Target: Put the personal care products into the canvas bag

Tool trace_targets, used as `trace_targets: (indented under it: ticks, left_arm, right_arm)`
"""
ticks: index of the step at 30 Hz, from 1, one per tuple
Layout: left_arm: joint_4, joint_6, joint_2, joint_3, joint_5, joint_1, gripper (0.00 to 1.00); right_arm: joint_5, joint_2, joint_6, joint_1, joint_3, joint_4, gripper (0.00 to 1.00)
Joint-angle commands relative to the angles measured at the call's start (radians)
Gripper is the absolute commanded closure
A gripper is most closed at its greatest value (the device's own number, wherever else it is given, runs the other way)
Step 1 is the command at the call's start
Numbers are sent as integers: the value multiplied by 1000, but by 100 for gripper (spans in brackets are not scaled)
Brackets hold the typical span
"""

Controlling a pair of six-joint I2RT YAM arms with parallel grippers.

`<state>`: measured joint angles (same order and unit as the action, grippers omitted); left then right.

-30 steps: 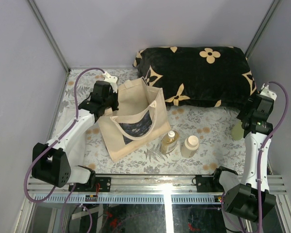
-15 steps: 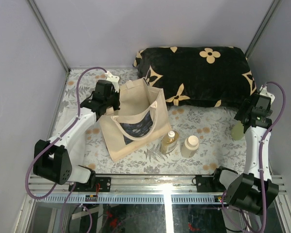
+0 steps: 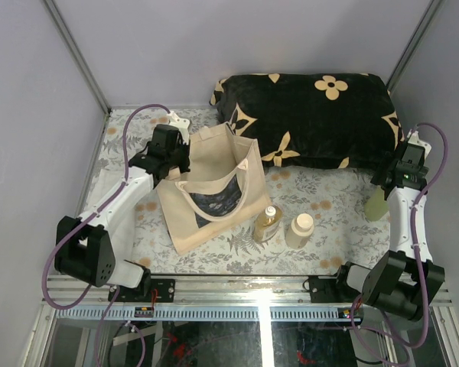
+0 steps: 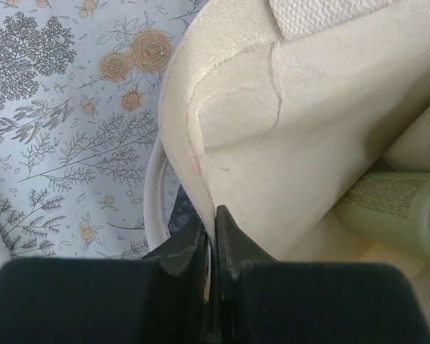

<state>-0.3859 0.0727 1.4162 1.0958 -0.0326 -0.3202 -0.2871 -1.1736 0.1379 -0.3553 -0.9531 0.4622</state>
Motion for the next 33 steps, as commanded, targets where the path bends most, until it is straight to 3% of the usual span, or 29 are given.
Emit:
trace_targets:
  ticks: [1, 5, 12, 17, 24, 33]
  left_arm:
    - [-19, 4, 31, 16, -29, -22, 100]
    - [-17, 2, 41, 21, -29, -22, 100]
    - [-13, 3, 59, 26, -41, -21, 100]
    - [-13, 3, 57, 27, -43, -22, 100]
    - [-10, 4, 49, 31, -41, -22, 100]
    - [7, 13, 39, 20, -40, -24, 100]
  right_arm:
    - [-24, -10, -17, 4, -50, -61, 29]
    - [-37, 2, -29, 4, -25, -86, 36]
    - [-43, 13, -37, 3, -9, -89, 67]
    - [-36, 22, -30, 3, -36, -62, 72]
    - [89, 28, -31, 17, -99, 6, 74]
    - [107, 55, -36, 179, -207, 100, 76]
